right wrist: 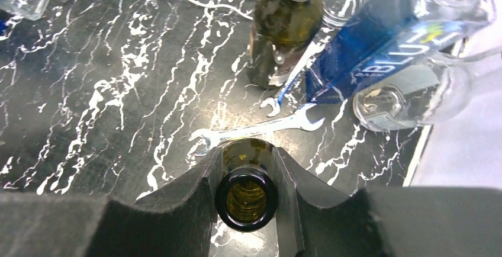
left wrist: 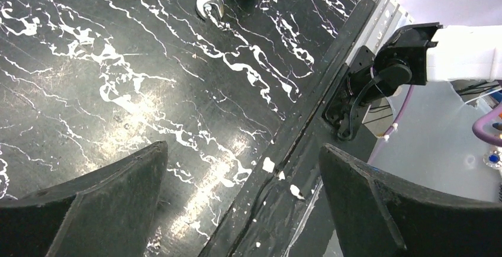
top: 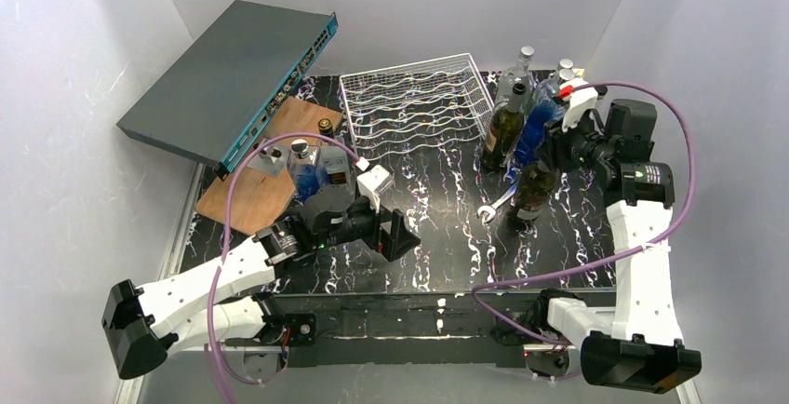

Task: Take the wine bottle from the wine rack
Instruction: Place the wine bottle at the center of the board.

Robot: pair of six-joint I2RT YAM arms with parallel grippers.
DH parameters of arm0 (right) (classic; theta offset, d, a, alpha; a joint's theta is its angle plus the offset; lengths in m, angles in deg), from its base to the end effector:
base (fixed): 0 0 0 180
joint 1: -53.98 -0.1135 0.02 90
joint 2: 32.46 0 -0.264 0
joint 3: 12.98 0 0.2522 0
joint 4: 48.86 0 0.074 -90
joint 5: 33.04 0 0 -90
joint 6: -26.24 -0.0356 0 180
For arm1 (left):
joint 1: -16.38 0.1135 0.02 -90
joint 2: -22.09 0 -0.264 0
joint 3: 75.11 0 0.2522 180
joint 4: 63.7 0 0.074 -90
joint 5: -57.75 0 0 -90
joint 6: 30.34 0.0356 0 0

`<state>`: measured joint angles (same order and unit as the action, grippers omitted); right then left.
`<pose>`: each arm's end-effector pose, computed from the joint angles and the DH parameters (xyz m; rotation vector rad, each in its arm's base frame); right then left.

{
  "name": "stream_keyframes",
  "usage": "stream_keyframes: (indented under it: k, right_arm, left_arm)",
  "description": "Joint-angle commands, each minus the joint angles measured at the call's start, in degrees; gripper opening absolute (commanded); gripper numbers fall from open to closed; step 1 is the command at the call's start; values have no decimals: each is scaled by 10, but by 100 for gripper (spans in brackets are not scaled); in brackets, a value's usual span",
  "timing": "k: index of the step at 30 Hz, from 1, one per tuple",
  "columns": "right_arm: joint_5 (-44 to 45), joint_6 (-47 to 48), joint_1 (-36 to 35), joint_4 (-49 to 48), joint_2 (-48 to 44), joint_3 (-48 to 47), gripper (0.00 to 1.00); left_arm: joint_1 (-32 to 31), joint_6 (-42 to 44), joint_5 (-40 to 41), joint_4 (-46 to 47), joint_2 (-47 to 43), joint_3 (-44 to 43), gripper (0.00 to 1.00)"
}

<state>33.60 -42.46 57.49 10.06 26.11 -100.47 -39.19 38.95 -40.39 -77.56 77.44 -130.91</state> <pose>0.1960 0.0021 0.4074 -0.5552 1.9749 0.1586 0.1250 -0.1912 0.3073 0.6830 1.8127 -1.0514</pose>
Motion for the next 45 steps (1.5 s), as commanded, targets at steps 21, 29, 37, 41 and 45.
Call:
stream_keyframes:
  k: [21,29,37,41,45]
  right_arm:
    - [-139,43,236,-109,100,-19,7]
    - [-165,65,239,-94,91,-3,48]
    - [-175,63,239,-81,89,-36,90]
    - [-182,61,239,-77,88,-62,98]
    - [-201,59,239,-72,88,-91,98]
  left_arm:
    - [2,3,22,-51,-37,-7,98]
    - [3,-4,17,-60,-40,-18,98]
    - [3,-20,6,-78,-37,-31,98]
    - [3,-24,5,-86,-39,-39,98]
    - [3,-20,10,-97,-40,-50,98]
